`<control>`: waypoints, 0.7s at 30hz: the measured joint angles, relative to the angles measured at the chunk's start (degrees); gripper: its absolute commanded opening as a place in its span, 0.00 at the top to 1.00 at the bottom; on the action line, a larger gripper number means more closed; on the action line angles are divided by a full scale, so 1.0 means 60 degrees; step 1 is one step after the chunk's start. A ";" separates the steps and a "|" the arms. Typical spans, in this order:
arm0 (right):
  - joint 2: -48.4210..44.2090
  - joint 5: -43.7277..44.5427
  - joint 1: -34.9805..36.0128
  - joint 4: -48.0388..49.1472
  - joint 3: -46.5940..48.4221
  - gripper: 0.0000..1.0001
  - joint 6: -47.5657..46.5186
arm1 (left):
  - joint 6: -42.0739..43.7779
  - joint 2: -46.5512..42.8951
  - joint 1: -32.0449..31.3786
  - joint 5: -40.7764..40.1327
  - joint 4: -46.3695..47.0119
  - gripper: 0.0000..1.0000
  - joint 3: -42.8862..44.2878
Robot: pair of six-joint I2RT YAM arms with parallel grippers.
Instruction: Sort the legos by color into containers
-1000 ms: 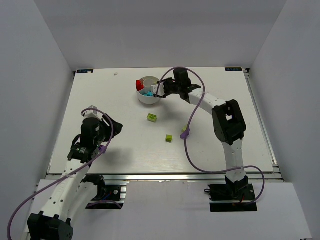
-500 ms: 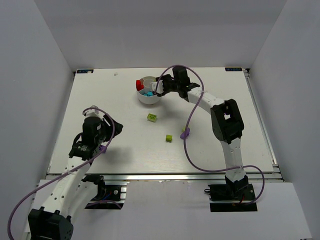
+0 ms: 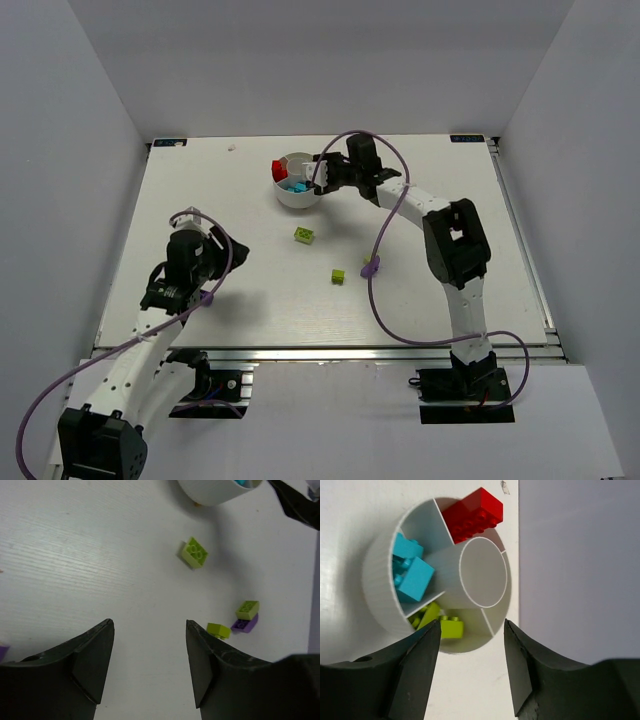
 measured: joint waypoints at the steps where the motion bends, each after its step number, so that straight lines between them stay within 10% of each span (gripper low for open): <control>1: -0.0153 -0.0040 -0.0007 0.0066 -0.0204 0.42 0.0335 | 0.0036 0.0015 0.0011 0.0266 0.0175 0.31 0.0000; 12: -0.4131 -0.0168 -0.0667 -0.0175 -0.2040 0.62 0.5581 | 0.0616 0.2779 -0.1530 0.2317 0.1727 0.27 0.1774; 21: -0.5690 -0.1075 -0.2106 -0.2557 -0.4401 0.33 0.8040 | 0.1075 0.6936 -0.4018 0.1730 0.0262 0.25 0.4867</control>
